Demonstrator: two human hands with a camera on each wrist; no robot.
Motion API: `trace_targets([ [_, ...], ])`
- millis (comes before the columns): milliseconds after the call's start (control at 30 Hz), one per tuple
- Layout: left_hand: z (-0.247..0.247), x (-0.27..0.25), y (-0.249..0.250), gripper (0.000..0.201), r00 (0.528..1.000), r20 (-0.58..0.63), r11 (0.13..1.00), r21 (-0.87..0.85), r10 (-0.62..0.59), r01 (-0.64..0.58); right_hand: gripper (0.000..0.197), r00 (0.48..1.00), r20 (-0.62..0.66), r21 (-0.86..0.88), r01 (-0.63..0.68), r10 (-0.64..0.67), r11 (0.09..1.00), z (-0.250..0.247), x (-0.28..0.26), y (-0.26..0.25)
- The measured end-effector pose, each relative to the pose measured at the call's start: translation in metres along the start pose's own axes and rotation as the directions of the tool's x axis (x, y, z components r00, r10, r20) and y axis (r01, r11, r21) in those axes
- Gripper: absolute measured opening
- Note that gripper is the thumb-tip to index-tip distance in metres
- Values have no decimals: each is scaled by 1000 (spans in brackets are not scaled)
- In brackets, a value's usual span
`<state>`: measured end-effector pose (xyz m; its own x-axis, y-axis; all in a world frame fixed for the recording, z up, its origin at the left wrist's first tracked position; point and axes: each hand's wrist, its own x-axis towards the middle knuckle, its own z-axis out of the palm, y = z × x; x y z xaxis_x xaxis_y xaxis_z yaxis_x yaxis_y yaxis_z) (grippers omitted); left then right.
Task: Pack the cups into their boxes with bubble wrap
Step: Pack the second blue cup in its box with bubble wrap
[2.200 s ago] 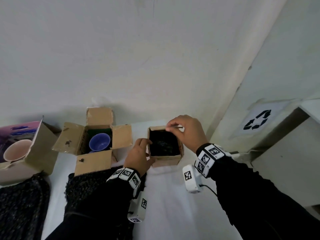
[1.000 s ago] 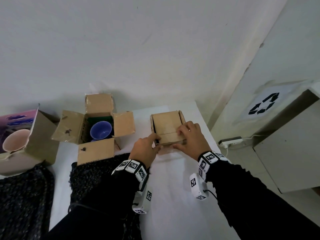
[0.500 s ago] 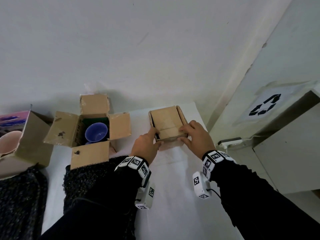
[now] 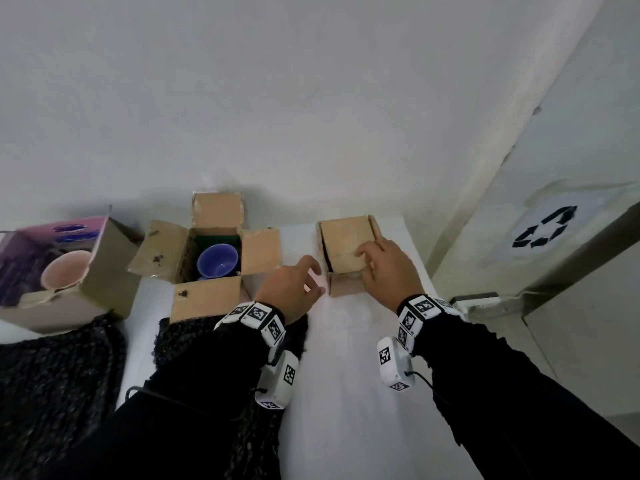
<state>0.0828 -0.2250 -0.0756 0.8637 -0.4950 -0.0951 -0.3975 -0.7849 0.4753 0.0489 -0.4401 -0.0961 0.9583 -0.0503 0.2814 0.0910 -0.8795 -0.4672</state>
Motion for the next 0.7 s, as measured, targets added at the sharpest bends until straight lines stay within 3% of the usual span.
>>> trace_targets([
  [100, -20, -30, -16, 15, 999, 35, 994, 105, 38, -42, 24, 995, 62, 80, 71, -76, 994, 12, -2, -42],
  [200, -36, -68, -44, 18, 999, 36, 988, 154, -14, 9, 26, 970, 199, 199, 102, -142, 975, 32, -19, -84],
  [367, -41, -130, -105, 19, 976, 102, 978, 108, -190, 179, 23, 852, 465, 288, 112, -241, 951, 69, -59, -137],
  [467, -32, -157, -140, 20, 946, 187, 958, 157, -266, 238, 31, 791, 577, 175, 125, -204, 977, 92, -76, -155],
  [600, -10, -182, -164, 52, 905, 289, 947, 178, -311, 269, 67, 767, 642, -129, 114, -5, 985, 114, -89, -173],
  [700, 1, -193, -171, 59, 940, 218, 961, 147, -262, 233, 54, 797, 604, -197, 131, 15, 972, 122, -94, -184],
])
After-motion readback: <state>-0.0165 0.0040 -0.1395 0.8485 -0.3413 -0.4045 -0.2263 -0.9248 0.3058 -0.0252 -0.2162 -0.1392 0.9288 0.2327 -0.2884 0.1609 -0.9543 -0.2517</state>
